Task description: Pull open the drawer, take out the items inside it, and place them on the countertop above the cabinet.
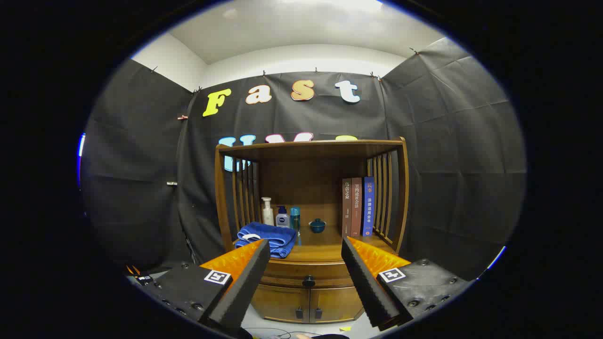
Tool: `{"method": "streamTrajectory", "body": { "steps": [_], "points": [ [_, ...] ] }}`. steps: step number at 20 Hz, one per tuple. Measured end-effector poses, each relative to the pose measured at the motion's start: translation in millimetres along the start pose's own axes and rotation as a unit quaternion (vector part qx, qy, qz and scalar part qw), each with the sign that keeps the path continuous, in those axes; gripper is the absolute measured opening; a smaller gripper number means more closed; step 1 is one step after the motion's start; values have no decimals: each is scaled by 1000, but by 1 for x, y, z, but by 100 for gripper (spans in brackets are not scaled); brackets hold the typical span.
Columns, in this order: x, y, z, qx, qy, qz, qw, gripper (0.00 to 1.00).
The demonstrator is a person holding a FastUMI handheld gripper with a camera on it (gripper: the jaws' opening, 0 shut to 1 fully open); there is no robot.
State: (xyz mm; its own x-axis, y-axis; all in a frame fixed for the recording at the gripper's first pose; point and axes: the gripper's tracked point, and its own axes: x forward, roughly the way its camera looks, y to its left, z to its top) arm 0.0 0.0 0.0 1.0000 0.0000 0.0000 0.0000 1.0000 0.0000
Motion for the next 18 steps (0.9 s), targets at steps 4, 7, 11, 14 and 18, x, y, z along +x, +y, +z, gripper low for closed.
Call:
{"method": "streamTrajectory", "body": {
  "steps": [4,7,11,14,18],
  "points": [
    [8,5,1,-2,0,0,1000,98],
    [13,8,-3,-12,5,-1,1000,98],
    [16,8,-1,-12,1,-4,1000,98],
    [21,6,-3,-8,2,-10,1000,98],
    [23,5,-4,-9,2,-12,1000,98]
  ]
}}
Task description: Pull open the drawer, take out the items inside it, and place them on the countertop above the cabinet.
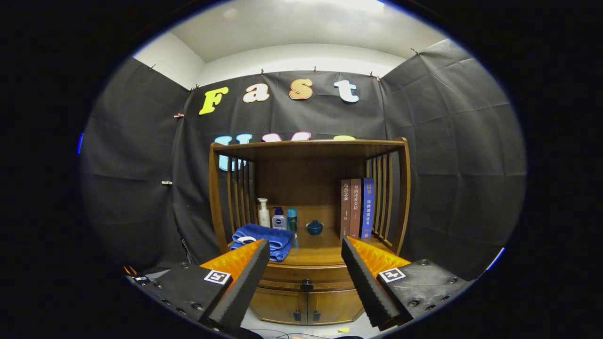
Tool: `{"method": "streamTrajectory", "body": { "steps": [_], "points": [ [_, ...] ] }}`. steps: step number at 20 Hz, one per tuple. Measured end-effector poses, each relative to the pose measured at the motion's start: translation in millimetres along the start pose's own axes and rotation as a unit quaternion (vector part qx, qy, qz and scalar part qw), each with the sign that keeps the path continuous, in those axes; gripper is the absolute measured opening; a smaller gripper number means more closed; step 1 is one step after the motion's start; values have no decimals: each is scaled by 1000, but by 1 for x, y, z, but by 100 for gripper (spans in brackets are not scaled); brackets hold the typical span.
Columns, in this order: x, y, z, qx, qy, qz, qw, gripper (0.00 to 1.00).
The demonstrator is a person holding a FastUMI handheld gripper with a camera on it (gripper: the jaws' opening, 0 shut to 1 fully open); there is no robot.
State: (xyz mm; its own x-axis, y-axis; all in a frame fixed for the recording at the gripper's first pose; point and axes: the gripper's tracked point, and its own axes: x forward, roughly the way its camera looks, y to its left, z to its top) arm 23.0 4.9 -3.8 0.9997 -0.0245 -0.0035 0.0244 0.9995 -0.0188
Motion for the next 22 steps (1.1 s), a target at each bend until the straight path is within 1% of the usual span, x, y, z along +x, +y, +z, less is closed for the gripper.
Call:
{"method": "streamTrajectory", "body": {
  "steps": [5,11,18,22],
  "points": [
    [2,0,3,-1,-4,4,1000,98],
    [13,7,-14,10,9,17,1000,98],
    [48,10,-65,13,52,24,998,98],
    [72,6,-102,25,77,14,997,99]
  ]
}}
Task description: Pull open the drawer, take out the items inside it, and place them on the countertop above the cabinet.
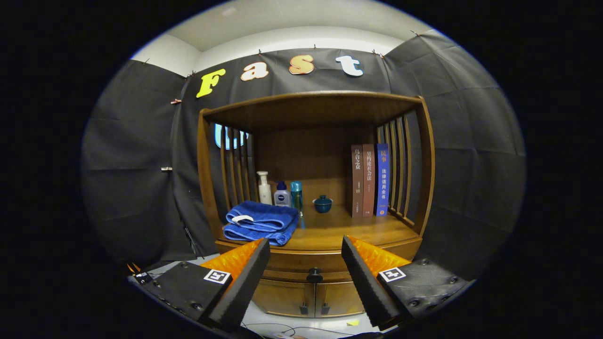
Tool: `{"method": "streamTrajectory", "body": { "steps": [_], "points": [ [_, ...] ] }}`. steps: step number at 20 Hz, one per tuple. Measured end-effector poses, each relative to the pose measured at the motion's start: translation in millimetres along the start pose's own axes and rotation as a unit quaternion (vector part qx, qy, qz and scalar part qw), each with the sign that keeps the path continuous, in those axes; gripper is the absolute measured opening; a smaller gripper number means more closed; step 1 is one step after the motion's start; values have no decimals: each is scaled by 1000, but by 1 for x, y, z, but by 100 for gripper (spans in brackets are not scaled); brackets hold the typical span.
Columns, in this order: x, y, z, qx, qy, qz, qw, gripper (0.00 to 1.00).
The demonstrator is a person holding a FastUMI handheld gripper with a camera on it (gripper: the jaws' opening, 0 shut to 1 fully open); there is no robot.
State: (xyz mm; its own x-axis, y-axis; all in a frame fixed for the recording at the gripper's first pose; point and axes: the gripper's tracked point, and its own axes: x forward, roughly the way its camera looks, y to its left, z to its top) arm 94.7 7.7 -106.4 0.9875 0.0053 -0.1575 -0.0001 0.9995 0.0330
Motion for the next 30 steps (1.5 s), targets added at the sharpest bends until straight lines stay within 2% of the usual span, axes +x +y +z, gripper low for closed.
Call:
{"method": "streamTrajectory", "body": {
  "steps": [12,15,18,19,22,24,28,29,30],
  "points": [
    [96,-20,-128,16,98,-16,995,99],
    [115,-31,-156,15,122,-22,992,96],
    [133,-36,-182,17,145,-28,989,88],
    [136,-38,-188,18,151,-29,988,81],
    [146,-36,-198,25,158,-21,987,79],
    [149,-40,-199,13,154,-26,988,69],
    [148,-40,-200,10,157,-25,987,43],
    [149,-41,-200,6,157,-26,987,43],
    [148,-41,-201,2,159,-25,987,33]
  ]
}}
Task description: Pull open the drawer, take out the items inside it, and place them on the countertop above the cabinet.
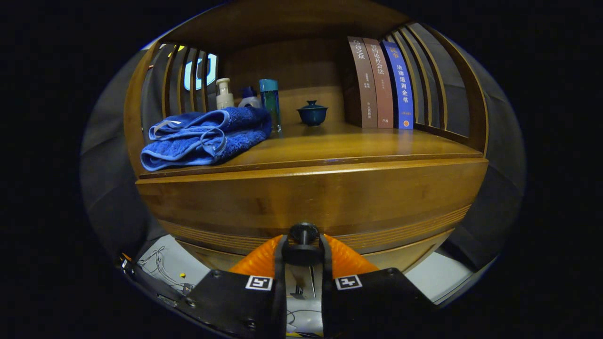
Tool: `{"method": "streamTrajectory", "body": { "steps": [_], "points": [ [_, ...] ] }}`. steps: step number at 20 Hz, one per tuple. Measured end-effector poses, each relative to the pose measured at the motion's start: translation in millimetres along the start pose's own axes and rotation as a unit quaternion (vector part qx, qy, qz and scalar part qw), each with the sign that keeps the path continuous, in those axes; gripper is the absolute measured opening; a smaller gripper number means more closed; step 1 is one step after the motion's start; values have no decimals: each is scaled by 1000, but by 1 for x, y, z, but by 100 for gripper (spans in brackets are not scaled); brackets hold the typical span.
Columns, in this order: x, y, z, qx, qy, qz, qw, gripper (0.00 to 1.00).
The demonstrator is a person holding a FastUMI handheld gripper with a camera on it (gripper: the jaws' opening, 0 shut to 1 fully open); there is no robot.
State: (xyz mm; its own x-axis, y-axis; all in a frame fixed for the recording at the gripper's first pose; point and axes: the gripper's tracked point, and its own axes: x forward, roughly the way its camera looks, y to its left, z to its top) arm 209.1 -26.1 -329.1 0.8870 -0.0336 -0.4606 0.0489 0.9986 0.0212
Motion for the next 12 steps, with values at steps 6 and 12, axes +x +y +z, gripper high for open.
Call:
{"method": "streamTrajectory", "body": {
  "steps": [6,12],
  "points": [
    [-4,0,-1,4,18,10,1000,33],
    [-41,1,-17,9,49,15,999,33]
  ]
}}
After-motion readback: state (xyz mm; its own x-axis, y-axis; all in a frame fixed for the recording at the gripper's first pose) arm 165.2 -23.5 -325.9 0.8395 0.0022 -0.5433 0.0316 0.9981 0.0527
